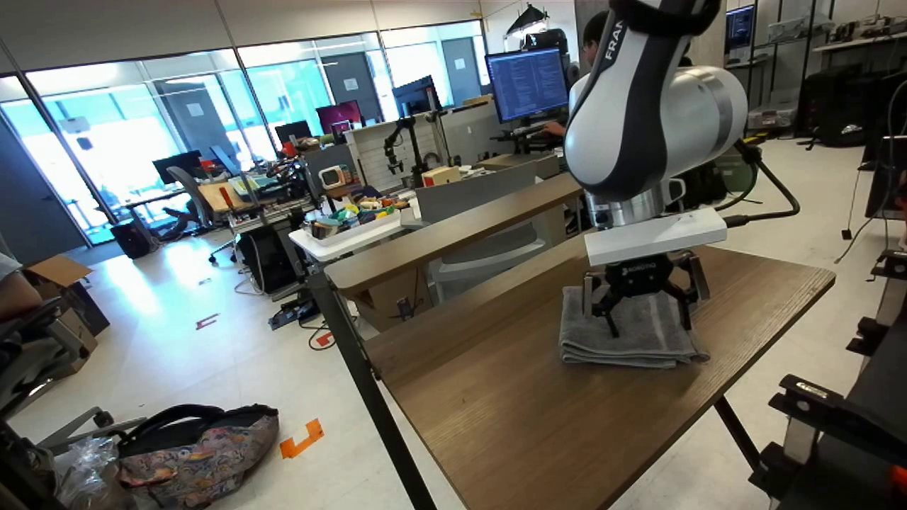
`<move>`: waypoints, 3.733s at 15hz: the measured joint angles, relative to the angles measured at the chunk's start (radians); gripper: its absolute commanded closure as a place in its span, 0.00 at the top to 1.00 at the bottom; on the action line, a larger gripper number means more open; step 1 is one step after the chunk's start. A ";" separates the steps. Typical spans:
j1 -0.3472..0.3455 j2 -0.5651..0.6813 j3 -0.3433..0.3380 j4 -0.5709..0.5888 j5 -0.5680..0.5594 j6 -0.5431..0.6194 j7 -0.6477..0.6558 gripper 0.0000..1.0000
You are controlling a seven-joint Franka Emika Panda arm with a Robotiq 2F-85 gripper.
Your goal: Use the towel to wipe the table
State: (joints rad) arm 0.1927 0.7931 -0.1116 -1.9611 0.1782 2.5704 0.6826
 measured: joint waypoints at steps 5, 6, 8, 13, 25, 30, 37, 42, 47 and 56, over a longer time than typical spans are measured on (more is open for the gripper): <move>-0.016 0.041 -0.015 0.065 0.019 0.002 0.079 1.00; -0.029 0.068 -0.021 0.104 0.029 0.002 0.109 1.00; -0.064 0.133 -0.032 0.193 0.052 -0.007 0.168 1.00; -0.159 0.250 -0.018 0.421 0.119 -0.109 0.257 1.00; -0.092 0.283 0.236 0.572 0.241 -0.099 0.289 1.00; -0.095 0.258 0.236 0.536 0.241 0.002 0.267 1.00; -0.150 0.045 0.156 0.384 0.238 0.025 0.265 1.00; -0.110 0.101 0.054 0.383 0.179 0.023 0.348 1.00; -0.083 0.233 0.049 0.440 0.144 0.005 0.413 1.00; -0.100 0.247 0.050 0.483 0.139 -0.086 0.415 1.00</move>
State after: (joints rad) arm 0.0928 1.0403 -0.0611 -1.4784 0.3170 2.4843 1.0979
